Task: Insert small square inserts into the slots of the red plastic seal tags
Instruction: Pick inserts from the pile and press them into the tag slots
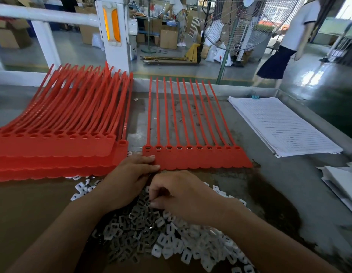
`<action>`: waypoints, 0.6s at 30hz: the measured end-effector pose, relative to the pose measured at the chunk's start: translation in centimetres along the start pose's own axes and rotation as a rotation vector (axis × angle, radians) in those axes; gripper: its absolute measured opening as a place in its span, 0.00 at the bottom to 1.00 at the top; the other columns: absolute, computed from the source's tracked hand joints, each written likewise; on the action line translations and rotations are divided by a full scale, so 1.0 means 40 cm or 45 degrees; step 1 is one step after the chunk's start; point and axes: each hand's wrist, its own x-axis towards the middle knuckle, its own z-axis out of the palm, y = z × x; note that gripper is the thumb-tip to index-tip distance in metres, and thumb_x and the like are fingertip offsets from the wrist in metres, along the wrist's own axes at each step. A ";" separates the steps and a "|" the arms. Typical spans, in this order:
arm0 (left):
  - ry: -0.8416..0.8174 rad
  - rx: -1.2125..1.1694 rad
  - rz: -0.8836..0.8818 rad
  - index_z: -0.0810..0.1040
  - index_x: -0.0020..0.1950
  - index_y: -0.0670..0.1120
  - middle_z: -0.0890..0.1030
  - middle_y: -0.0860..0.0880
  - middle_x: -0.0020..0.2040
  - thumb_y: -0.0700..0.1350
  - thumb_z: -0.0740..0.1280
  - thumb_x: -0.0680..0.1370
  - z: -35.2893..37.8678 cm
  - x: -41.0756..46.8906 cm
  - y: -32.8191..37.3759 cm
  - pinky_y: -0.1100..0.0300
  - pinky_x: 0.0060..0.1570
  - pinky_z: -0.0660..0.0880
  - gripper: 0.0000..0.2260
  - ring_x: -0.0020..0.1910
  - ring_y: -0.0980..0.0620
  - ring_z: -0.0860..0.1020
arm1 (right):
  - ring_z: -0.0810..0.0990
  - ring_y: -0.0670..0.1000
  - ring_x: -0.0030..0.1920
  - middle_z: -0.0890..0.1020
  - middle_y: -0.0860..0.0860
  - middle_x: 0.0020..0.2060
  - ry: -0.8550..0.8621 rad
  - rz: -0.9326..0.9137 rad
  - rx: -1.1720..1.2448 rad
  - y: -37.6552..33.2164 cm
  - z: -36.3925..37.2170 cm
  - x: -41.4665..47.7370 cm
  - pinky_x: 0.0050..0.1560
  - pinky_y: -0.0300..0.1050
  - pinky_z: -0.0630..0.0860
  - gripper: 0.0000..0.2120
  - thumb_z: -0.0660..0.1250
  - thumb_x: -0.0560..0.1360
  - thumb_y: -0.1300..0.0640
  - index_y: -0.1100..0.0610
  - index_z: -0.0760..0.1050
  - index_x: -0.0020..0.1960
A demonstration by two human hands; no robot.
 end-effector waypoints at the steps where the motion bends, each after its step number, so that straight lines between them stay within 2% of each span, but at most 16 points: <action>1: -0.003 -0.004 -0.006 0.73 0.65 0.50 0.66 0.54 0.70 0.41 0.60 0.78 0.000 0.000 0.001 0.85 0.55 0.41 0.15 0.63 0.66 0.55 | 0.76 0.44 0.40 0.81 0.50 0.41 0.008 0.001 0.009 0.001 -0.003 -0.001 0.43 0.39 0.72 0.03 0.69 0.72 0.58 0.56 0.77 0.44; 5: -0.004 -0.015 -0.049 0.73 0.64 0.52 0.65 0.56 0.70 0.40 0.60 0.78 0.000 0.000 0.002 0.79 0.60 0.45 0.16 0.66 0.65 0.57 | 0.73 0.37 0.34 0.77 0.41 0.35 0.113 0.034 -0.011 0.033 -0.041 -0.002 0.40 0.29 0.69 0.02 0.69 0.72 0.61 0.57 0.79 0.43; 10: -0.013 -0.007 -0.085 0.72 0.65 0.53 0.65 0.58 0.70 0.40 0.59 0.78 -0.002 0.001 0.002 0.71 0.64 0.47 0.17 0.66 0.65 0.55 | 0.74 0.31 0.38 0.77 0.37 0.37 0.411 0.275 0.003 0.145 -0.124 -0.002 0.42 0.21 0.67 0.06 0.66 0.74 0.63 0.55 0.80 0.46; 12: -0.015 -0.004 -0.081 0.72 0.65 0.53 0.64 0.58 0.70 0.40 0.59 0.78 -0.002 0.001 0.002 0.76 0.62 0.44 0.17 0.64 0.67 0.54 | 0.75 0.36 0.38 0.79 0.43 0.38 0.529 0.371 -0.028 0.202 -0.152 0.001 0.43 0.25 0.68 0.05 0.67 0.73 0.64 0.57 0.80 0.45; 14: -0.013 -0.010 -0.081 0.72 0.65 0.53 0.64 0.58 0.70 0.40 0.59 0.78 -0.001 0.002 0.002 0.80 0.59 0.42 0.17 0.63 0.68 0.54 | 0.76 0.43 0.41 0.80 0.49 0.39 0.621 0.468 -0.050 0.251 -0.171 0.007 0.47 0.37 0.70 0.05 0.67 0.72 0.66 0.60 0.80 0.45; 16: -0.010 -0.021 -0.094 0.72 0.65 0.53 0.65 0.58 0.70 0.40 0.59 0.78 -0.002 0.002 0.004 0.75 0.62 0.44 0.17 0.63 0.67 0.54 | 0.75 0.46 0.42 0.79 0.52 0.39 0.703 0.550 -0.032 0.289 -0.184 0.010 0.43 0.37 0.66 0.05 0.66 0.72 0.67 0.62 0.81 0.46; 18: -0.012 -0.025 -0.109 0.72 0.65 0.53 0.65 0.58 0.70 0.40 0.59 0.78 -0.003 0.001 0.007 0.71 0.64 0.46 0.17 0.65 0.66 0.55 | 0.74 0.45 0.37 0.78 0.51 0.37 0.742 0.606 0.008 0.316 -0.191 0.011 0.37 0.36 0.64 0.05 0.66 0.72 0.67 0.63 0.80 0.45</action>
